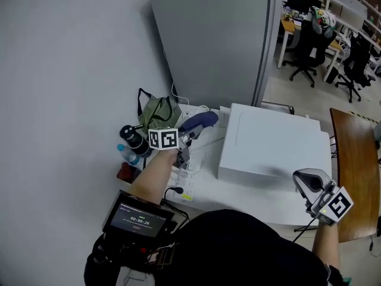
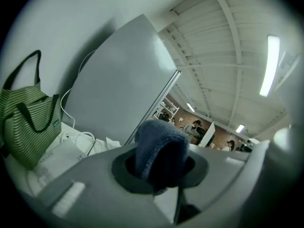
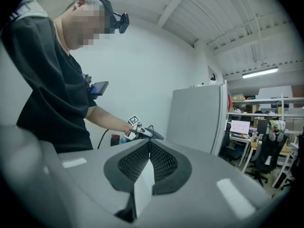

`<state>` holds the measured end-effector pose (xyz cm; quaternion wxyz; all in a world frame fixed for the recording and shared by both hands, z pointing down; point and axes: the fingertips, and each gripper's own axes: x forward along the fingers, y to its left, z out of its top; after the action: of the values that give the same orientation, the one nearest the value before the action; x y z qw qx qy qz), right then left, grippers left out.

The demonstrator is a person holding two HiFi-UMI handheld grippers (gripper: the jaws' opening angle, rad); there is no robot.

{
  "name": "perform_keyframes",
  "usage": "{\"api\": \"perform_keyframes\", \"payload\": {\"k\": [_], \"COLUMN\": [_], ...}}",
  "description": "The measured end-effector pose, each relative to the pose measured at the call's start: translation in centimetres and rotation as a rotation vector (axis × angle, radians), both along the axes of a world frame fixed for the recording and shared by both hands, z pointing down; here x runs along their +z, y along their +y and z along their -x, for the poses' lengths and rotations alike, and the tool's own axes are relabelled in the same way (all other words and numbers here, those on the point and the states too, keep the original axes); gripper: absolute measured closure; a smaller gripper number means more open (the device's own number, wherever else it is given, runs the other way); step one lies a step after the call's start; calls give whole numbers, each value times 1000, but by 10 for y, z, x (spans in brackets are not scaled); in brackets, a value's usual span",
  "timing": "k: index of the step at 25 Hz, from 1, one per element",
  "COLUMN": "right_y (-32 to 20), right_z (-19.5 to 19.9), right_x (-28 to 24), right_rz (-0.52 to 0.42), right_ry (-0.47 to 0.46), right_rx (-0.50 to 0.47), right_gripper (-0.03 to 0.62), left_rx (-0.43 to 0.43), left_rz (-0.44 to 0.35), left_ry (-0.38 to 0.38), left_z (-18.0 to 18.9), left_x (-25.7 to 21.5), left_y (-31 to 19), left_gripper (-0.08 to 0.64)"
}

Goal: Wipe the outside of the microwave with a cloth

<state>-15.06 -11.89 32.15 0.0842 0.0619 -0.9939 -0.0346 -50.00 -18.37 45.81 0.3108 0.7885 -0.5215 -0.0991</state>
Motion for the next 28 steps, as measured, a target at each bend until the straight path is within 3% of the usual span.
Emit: {"api": "perform_keyframes", "payload": {"k": [5,10,13,16,21,28], "right_y": [-76,-91,-79,-70,-75,-92], "right_z": [1,26,42,48,50,50], "right_x": [-20,-8,-1,6,8,34], "right_rz": [-10,32,82,96,101,126], "right_ry": [-61,22,46,104,186,277], "right_rx": [37,96,148,201,240,242], "right_gripper": [586,586,585,585,585,586], "left_rx": [24,131,238,350,502,545], "left_rz": [16,-30,-50,-45,36,211], "left_ry": [36,142,179,163,33,-25], "left_z": [-5,-6,-10,-23,-52,-53], "left_x": [15,32,50,67,99,165], "left_y": [-50,-86,-97,-107,-122,-148], "left_gripper": [486,486,486,488,488,489]}}
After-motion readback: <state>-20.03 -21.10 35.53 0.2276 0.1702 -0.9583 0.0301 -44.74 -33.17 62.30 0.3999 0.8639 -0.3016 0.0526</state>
